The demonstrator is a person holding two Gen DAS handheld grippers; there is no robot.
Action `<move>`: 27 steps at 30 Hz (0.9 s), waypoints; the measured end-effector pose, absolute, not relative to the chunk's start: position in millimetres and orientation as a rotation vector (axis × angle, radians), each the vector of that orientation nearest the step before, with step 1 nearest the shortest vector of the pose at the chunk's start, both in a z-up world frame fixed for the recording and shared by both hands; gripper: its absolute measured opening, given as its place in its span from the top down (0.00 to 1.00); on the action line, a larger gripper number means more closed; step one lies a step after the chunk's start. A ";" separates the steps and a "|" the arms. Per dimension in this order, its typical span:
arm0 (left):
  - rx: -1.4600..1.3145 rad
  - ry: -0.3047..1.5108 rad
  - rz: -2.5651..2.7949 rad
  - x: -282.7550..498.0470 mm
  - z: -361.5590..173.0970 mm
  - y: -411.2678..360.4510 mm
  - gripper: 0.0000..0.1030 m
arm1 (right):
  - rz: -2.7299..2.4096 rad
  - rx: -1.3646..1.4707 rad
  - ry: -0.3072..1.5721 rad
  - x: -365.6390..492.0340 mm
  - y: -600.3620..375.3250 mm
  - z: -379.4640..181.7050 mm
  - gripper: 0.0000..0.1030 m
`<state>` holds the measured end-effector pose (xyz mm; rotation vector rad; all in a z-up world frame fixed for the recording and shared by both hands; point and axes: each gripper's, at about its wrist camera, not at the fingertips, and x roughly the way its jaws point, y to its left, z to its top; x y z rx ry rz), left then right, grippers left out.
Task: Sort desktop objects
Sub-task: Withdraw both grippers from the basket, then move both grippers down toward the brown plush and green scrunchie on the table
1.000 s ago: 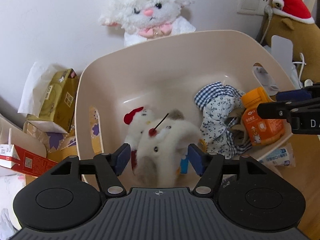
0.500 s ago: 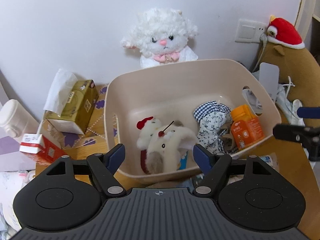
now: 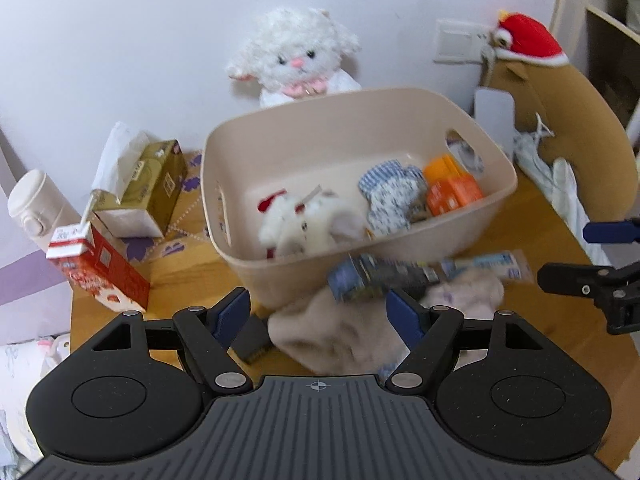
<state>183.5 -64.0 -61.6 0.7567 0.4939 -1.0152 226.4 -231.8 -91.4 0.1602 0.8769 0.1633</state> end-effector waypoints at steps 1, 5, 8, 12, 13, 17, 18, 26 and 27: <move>0.767 0.493 -1.019 181.8 -65.8 -59.9 0.26 | 0.166 0.157 0.880 221.8 -230.5 -93.2 0.00; 0.802 0.506 -1.037 175.7 -81.9 -47.0 0.26 | 0.168 0.131 0.903 203.0 -226.5 -103.5 0.00; 0.828 0.507 -1.053 170.6 -93.1 -40.3 0.26 | 0.157 0.091 0.908 190.5 -222.2 -108.4 0.00; 0.872 0.505 -1.079 163.7 -106.4 -36.1 0.26 | 0.152 0.039 0.929 178.9 -219.6 -114.5 0.00; 0.879 0.506 -1.082 162.2 -108.8 -36.1 0.26 | 0.148 0.027 0.931 176.3 -219.0 -115.5 0.00; 0.897 0.504 -1.113 156.6 -117.0 -32.5 0.26 | 0.163 0.019 0.917 166.3 -219.1 -118.3 0.00; 0.901 0.500 -1.116 155.2 -118.8 -31.7 0.26 | 0.169 0.012 0.918 164.6 -218.4 -119.4 0.00; 0.987 0.526 -1.156 150.3 -140.8 -28.6 0.26 | 0.213 -0.023 0.969 151.6 -207.3 -137.6 0.00; 0.994 0.536 -1.161 150.4 -143.7 -28.5 0.26 | 0.219 -0.024 0.979 150.4 -206.0 -140.7 0.00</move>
